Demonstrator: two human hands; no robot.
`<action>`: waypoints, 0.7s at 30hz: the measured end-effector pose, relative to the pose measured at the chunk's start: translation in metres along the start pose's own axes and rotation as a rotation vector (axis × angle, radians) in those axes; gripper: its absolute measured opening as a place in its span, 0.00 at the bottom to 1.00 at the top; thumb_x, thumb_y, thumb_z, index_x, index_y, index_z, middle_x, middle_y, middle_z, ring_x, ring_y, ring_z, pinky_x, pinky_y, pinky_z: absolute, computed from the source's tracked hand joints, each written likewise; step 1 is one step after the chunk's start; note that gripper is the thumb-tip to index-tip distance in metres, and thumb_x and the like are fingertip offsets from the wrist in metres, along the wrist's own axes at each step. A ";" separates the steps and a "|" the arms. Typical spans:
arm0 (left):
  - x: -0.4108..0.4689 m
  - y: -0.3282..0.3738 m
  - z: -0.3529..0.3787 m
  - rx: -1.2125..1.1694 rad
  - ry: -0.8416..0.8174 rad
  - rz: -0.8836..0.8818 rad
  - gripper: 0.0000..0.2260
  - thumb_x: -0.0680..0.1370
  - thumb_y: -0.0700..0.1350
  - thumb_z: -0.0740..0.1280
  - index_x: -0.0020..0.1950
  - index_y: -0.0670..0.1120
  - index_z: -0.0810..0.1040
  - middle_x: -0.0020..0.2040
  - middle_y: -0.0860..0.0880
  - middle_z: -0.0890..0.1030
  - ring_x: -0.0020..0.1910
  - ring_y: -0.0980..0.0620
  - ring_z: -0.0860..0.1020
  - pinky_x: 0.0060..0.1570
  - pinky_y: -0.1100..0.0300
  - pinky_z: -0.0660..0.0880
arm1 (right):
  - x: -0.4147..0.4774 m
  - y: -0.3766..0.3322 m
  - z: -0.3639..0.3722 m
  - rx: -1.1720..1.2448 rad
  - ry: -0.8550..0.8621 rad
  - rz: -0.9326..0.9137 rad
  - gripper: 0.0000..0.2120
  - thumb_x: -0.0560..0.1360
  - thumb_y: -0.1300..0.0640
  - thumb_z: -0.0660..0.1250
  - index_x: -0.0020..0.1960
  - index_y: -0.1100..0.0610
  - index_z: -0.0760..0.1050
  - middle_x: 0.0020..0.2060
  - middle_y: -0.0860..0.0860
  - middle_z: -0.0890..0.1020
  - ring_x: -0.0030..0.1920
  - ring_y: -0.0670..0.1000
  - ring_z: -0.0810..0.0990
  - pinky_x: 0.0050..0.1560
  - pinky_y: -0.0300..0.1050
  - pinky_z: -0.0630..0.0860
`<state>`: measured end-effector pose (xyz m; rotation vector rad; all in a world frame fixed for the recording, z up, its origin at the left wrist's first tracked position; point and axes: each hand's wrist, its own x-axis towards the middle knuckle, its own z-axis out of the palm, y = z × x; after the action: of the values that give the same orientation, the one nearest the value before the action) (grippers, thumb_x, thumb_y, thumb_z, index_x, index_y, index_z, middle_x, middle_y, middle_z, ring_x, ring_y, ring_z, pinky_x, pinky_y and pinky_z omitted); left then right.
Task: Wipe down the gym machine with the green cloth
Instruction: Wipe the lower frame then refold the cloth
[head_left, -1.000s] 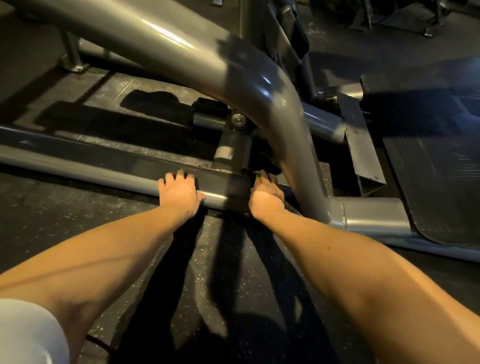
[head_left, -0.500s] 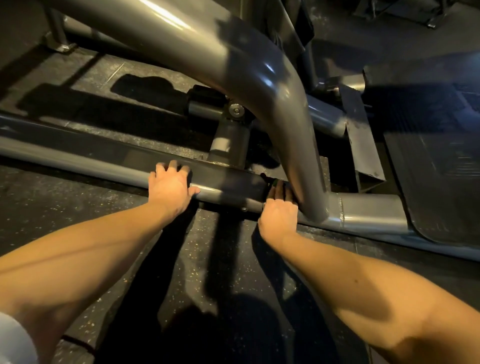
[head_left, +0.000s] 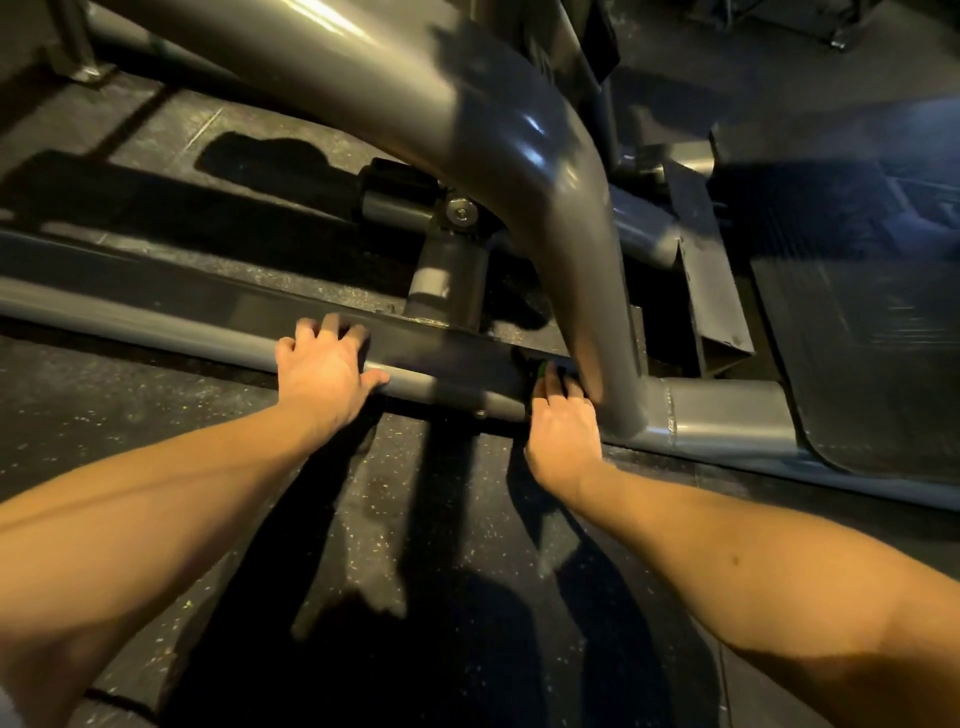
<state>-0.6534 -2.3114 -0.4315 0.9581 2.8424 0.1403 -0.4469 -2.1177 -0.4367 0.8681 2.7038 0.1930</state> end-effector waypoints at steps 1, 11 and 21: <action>0.000 0.001 -0.001 -0.004 -0.001 0.000 0.27 0.78 0.64 0.65 0.73 0.54 0.70 0.72 0.46 0.69 0.69 0.40 0.65 0.64 0.44 0.67 | 0.001 -0.010 -0.004 -0.001 -0.020 0.023 0.34 0.79 0.51 0.65 0.79 0.64 0.60 0.80 0.62 0.58 0.76 0.64 0.61 0.70 0.54 0.66; -0.001 -0.008 0.001 -0.046 0.026 -0.011 0.24 0.80 0.57 0.68 0.74 0.51 0.71 0.73 0.45 0.68 0.70 0.41 0.65 0.67 0.45 0.66 | 0.030 -0.046 -0.013 0.152 0.098 -0.338 0.32 0.82 0.49 0.61 0.83 0.51 0.54 0.82 0.52 0.52 0.77 0.60 0.58 0.72 0.60 0.61; -0.003 -0.062 0.001 -0.118 0.130 -0.158 0.27 0.78 0.56 0.71 0.71 0.42 0.73 0.71 0.40 0.71 0.70 0.38 0.66 0.68 0.41 0.68 | 0.038 -0.040 0.002 0.294 0.155 -0.164 0.29 0.85 0.49 0.56 0.82 0.60 0.55 0.82 0.59 0.53 0.82 0.59 0.48 0.81 0.56 0.47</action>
<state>-0.6872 -2.3621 -0.4402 0.7224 2.9733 0.3611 -0.4975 -2.1279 -0.4559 0.7267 2.9817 -0.1852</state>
